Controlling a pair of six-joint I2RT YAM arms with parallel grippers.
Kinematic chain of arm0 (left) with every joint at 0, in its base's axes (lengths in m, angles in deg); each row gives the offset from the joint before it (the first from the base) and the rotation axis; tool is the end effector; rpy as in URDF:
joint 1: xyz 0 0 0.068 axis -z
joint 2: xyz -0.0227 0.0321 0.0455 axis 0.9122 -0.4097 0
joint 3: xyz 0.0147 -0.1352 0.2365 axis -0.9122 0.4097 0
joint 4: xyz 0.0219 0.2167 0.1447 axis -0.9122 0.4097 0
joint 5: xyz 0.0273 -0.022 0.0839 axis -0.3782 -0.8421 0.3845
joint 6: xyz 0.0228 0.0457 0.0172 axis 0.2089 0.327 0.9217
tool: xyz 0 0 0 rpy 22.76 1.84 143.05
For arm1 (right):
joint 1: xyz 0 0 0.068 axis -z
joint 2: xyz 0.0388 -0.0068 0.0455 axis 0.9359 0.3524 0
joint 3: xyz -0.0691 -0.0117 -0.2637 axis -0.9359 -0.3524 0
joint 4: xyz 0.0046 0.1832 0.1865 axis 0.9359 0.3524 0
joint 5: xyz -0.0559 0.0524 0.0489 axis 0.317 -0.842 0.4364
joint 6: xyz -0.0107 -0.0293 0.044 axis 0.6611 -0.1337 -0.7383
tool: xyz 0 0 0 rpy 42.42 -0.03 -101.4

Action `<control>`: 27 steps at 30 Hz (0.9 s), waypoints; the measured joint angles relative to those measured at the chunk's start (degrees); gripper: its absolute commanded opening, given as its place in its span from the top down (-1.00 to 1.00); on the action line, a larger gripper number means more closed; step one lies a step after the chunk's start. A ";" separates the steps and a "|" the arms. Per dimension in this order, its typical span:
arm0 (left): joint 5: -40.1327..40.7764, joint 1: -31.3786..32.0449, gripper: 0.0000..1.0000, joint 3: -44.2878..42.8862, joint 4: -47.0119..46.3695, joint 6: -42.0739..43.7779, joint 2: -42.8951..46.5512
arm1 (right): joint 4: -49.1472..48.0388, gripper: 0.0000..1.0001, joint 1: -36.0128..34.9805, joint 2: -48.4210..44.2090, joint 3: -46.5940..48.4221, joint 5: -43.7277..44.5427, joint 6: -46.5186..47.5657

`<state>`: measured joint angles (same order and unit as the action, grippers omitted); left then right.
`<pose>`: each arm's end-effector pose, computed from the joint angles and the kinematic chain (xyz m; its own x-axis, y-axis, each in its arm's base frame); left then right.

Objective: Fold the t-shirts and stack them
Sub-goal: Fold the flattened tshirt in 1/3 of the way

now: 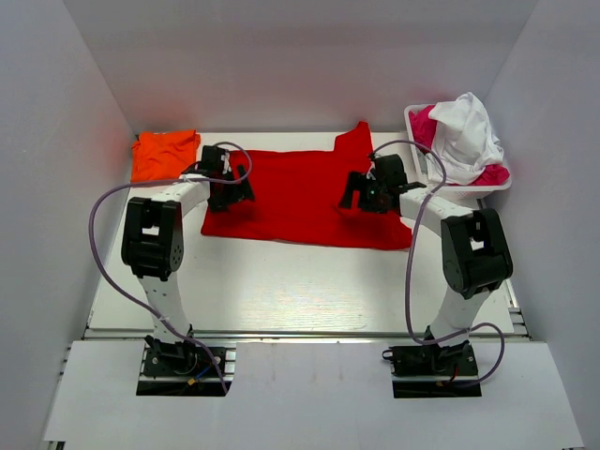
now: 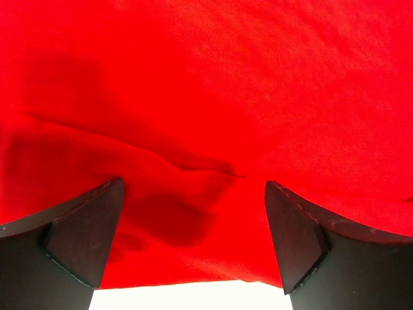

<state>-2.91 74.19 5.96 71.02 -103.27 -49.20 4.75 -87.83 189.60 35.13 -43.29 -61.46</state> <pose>0.4108 -0.0645 0.1763 -0.8489 -0.3117 -0.4269 -0.1877 0.9328 -0.3077 0.3685 0.1287 0.2012 -0.7568 0.1242 -0.6417 -0.1510 0.9220 0.3566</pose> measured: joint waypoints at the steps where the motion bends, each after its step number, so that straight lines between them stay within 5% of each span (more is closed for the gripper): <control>1: -0.31 0.35 -1.00 0.22 -0.46 0.33 0.00 | -0.57 -0.81 0.00 0.39 0.00 -0.22 -0.26; 27: 0.98 1.73 -1.00 3.58 -3.08 2.36 0.44 | -7.82 -0.70 0.07 6.01 -0.79 1.86 -4.85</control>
<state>-1.93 75.92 9.54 67.94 -100.91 -48.76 -3.08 -87.76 195.61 34.35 -41.43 -66.31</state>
